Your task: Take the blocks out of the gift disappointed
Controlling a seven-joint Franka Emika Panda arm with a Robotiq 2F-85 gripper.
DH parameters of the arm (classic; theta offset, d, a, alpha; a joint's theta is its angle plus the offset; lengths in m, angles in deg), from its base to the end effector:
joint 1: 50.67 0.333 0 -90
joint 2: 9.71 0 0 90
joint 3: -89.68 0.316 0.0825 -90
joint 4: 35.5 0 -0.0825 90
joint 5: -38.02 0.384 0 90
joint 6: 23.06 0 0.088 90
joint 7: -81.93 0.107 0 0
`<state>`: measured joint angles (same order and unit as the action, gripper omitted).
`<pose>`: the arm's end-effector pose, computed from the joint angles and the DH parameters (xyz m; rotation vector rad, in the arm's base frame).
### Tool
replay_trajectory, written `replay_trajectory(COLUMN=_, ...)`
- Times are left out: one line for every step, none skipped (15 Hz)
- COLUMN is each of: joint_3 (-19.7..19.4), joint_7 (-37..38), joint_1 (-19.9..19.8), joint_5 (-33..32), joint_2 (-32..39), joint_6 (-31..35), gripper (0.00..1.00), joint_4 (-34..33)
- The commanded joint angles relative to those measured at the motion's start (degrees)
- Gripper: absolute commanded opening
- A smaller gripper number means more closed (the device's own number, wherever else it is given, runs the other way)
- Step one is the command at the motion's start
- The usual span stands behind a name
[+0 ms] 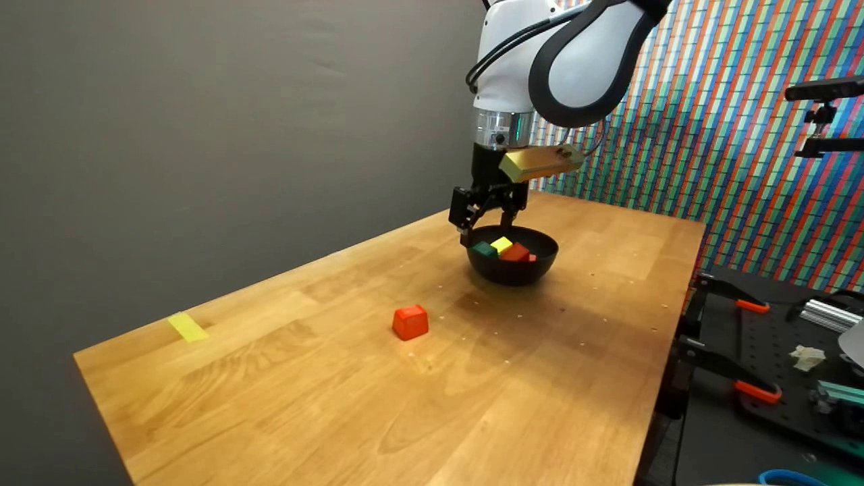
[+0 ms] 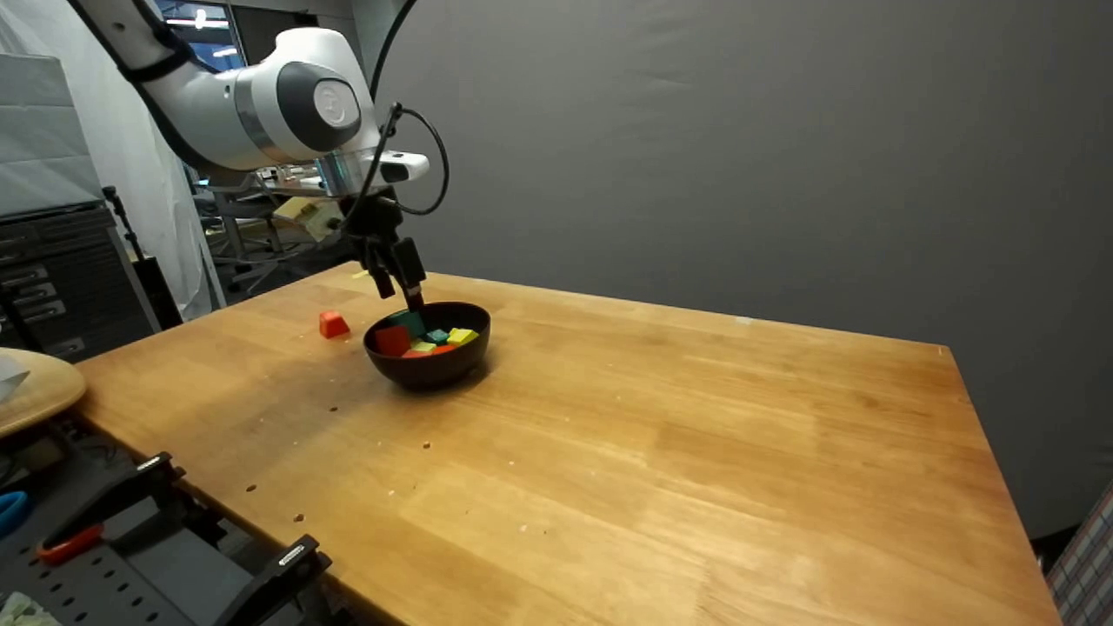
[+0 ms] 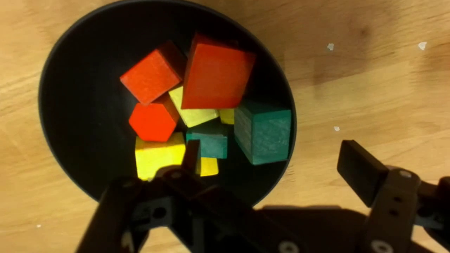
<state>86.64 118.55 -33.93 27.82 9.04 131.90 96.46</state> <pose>0.5182 0.1320 0.2109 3.0576 -0.3655 0.1664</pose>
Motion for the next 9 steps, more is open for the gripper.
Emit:
replay_trajectory(joint_3=-1.45, joint_7=3.04, joint_1=0.18, joint_5=-0.25, joint_2=1.52, joint_6=3.31, gripper=1.00, joint_4=-0.09)
replay_trajectory(joint_3=-1.92, joint_7=3.52, joint_1=0.25, joint_5=-0.20, joint_2=1.57, joint_6=3.81, gripper=1.00, joint_4=0.18)
replay_trajectory(joint_3=-2.36, joint_7=3.99, joint_1=0.16, joint_5=0.07, joint_2=1.34, joint_6=4.45, gripper=1.00, joint_4=0.60)
replay_trajectory(joint_3=-2.82, joint_7=4.58, joint_1=0.18, joint_5=0.12, joint_2=1.24, joint_6=4.85, gripper=1.00, joint_4=0.81)
replay_trajectory(joint_3=-3.20, joint_7=5.06, joint_1=0.03, joint_5=0.39, joint_2=0.86, joint_6=5.57, gripper=1.00, joint_4=1.27)
replay_trajectory(joint_3=-3.61, joint_7=5.57, joint_1=0.03, joint_5=0.46, joint_2=0.76, joint_6=6.00, gripper=1.00, joint_4=1.47)
replay_trajectory(joint_3=-3.99, joint_7=6.08, joint_1=-0.03, joint_5=0.67, joint_2=0.69, joint_6=6.68, gripper=1.00, joint_4=1.80)
replay_trajectory(joint_3=-4.18, joint_7=6.47, joint_1=-0.15, joint_5=0.97, joint_2=0.67, joint_6=7.10, gripper=1.00, joint_4=2.11)
replay_trajectory(joint_3=-4.48, joint_7=6.98, joint_1=-0.13, joint_5=1.08, joint_2=0.72, joint_6=7.51, gripper=1.00, joint_4=2.38)
